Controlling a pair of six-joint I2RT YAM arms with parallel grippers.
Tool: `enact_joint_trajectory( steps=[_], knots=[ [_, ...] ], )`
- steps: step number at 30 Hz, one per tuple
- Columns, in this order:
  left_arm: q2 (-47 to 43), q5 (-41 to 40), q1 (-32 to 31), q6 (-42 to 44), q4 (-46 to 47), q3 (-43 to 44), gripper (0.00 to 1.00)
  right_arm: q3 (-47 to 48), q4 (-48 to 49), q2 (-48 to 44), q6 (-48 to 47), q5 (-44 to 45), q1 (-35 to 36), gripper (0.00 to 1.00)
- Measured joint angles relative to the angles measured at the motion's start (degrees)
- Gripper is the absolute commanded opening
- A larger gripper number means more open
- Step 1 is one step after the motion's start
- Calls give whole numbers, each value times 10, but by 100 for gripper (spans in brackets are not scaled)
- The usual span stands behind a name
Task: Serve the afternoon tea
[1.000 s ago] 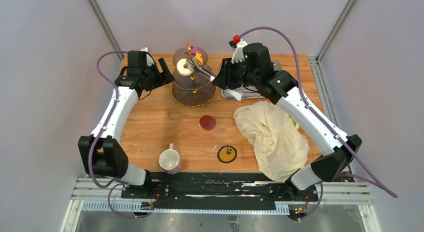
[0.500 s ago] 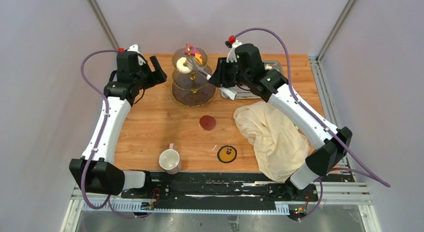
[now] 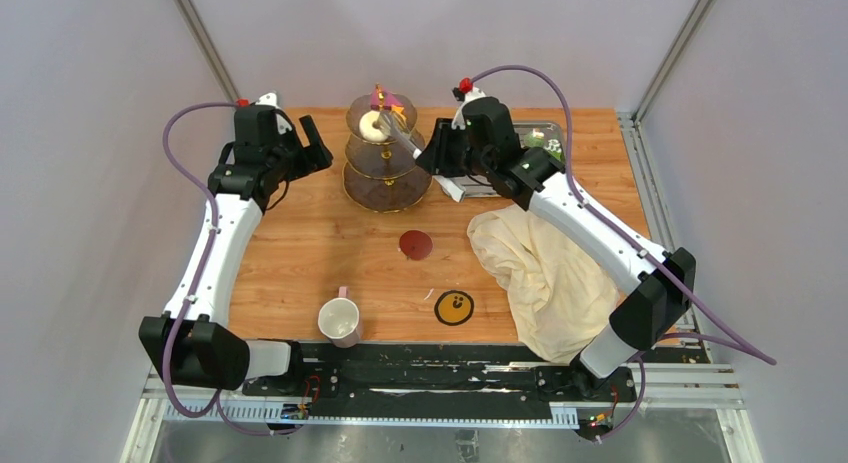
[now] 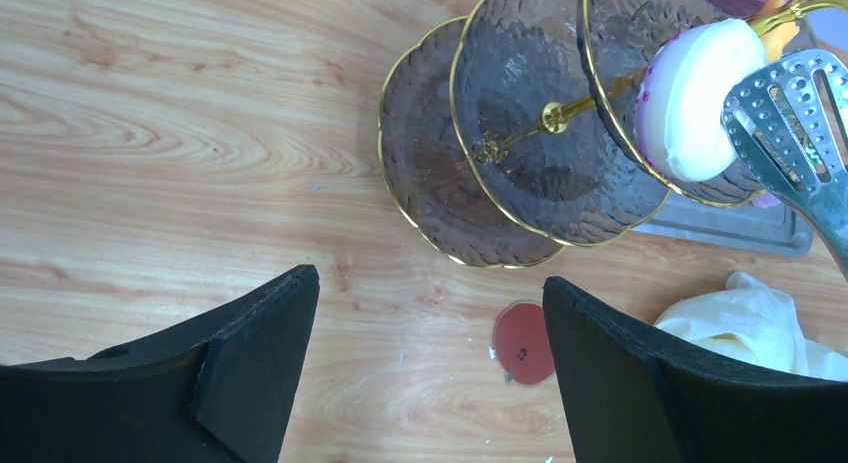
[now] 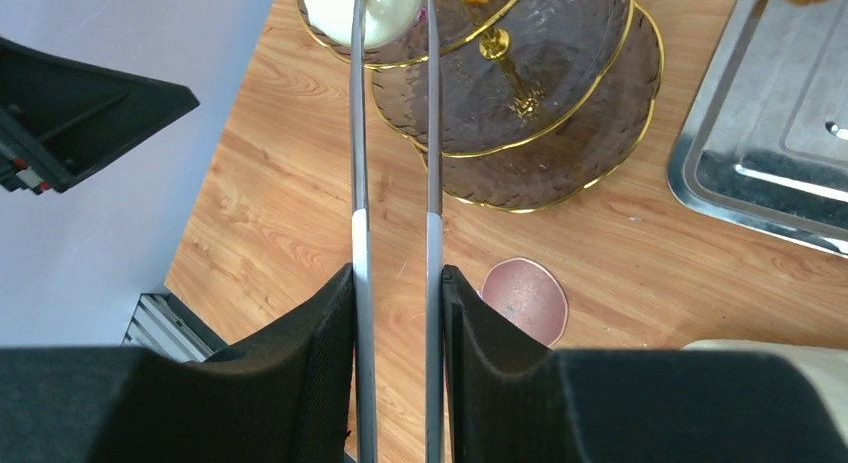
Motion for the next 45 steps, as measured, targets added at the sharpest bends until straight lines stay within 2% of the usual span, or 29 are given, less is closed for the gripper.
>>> enact_joint_trajectory(
  steps=[2,6,8,14,30,37,45],
  knots=[
    [0,0,0,0,0,-3,87,-15,11,0,9,9,0,3],
    [0,0,0,0,-2,-4,87,-21,20,0,20,10,0,24],
    [-1,0,0,0,-2,-4,87,-21,26,0,24,10,0,31],
    [-4,0,0,0,-2,-5,87,-21,31,0,28,10,4,42],
    [-5,6,0,-2,-1,-14,87,-46,32,-57,25,7,8,41],
    [-5,7,0,-4,-1,-14,87,-57,29,-102,7,9,8,25],
    [-8,19,0,-4,0,-14,87,-108,-19,-189,-55,90,1,29]
  ],
)
